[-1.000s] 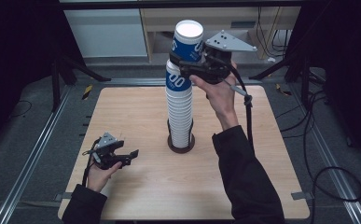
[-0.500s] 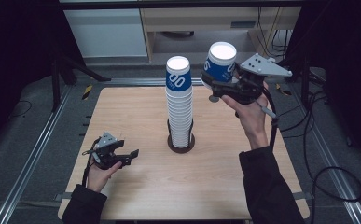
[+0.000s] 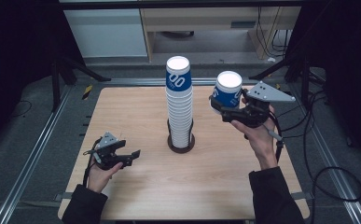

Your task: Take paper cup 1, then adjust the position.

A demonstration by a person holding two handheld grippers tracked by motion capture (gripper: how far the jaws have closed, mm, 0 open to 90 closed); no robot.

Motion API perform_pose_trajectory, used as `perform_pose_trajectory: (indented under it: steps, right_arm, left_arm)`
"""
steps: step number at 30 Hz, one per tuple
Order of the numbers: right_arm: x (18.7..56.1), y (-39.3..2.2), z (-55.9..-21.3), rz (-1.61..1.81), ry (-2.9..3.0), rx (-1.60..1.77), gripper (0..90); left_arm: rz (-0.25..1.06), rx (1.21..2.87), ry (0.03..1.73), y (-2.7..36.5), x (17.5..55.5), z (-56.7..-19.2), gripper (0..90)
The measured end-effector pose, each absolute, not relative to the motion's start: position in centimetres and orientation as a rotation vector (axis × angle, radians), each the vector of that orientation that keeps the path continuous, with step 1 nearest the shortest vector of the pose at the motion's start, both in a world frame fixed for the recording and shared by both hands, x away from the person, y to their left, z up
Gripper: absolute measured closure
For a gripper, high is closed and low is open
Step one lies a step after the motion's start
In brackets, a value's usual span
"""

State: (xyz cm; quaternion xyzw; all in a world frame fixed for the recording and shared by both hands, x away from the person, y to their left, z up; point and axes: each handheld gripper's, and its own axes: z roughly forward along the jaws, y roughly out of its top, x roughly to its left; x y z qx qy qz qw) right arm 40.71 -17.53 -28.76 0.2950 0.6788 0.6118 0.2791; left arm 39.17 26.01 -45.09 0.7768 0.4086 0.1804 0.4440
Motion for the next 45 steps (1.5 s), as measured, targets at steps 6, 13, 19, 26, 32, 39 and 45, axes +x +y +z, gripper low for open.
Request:
perform_pose_trajectory:
  steps: [6,13,19,26,32,39,45]
  right_arm:
    - [40.2,-17.9,-30.9,1.619,1.868,0.808,21.2]
    - [39.7,-18.2,-33.2,1.592,1.929,0.815,21.2]
    - [39.1,-18.1,-34.8,1.561,1.976,0.803,21.2]
    - [38.5,-17.6,-36.4,1.53,2.036,0.781,21.2]
    - [38.1,-16.6,-38.5,1.492,2.119,0.742,21.1]
    - [37.9,-15.6,-39.8,1.455,2.191,0.694,21.0]
    - [37.5,-14.5,-40.7,1.436,2.266,0.623,21.0]
  left_arm:
    - [0.443,1.93,0.998,25.9,39.0,-44.8,20.3]
    - [0.427,1.93,0.975,25.5,38.7,-44.4,20.1]
    - [0.405,1.922,0.948,25.2,38.4,-43.8,19.8]
    - [0.378,1.926,0.906,24.5,37.8,-43.1,19.7]
    - [0.359,1.935,0.852,23.7,37.1,-42.3,19.6]
    - [0.351,1.943,0.828,23.1,36.7,-42.0,19.6]
    - [0.327,1.949,0.794,22.6,36.4,-41.8,19.5]
